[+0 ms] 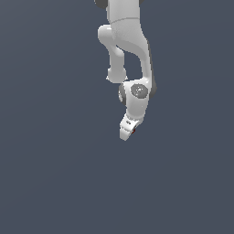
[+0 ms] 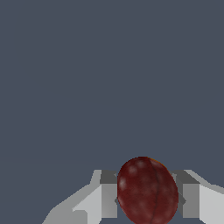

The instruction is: Pick up the object and move it to a goal position.

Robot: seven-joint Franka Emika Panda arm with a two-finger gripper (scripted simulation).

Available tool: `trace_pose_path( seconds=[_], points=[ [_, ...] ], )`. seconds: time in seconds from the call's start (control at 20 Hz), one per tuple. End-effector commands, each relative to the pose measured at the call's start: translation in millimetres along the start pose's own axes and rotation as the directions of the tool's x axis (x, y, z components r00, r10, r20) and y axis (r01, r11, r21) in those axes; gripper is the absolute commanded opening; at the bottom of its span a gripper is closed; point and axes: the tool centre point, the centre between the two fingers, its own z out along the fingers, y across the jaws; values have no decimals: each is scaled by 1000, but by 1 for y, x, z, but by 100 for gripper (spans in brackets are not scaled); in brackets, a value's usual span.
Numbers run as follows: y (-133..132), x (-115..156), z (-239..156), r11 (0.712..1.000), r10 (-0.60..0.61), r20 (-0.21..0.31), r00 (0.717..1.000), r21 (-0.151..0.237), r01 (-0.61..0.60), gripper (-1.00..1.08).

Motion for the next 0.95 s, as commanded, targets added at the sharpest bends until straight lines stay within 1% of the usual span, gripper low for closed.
trace_pose_path(
  seconds=[0.0,0.25,0.45,0.65,0.9],
  points=[
    [-17,13,-8,1000,-2,0,1000,0,2,-100],
    [-60,47,-29,1000,-2,0,1000,0,2,-100],
    [-87,70,-43,1000,-2,0,1000,0,2,-100],
    [-104,85,-52,1000,-2,0,1000,0,2,-100],
    [-111,92,-56,1000,-2,-1,1000,0,2,-100]
  ],
)
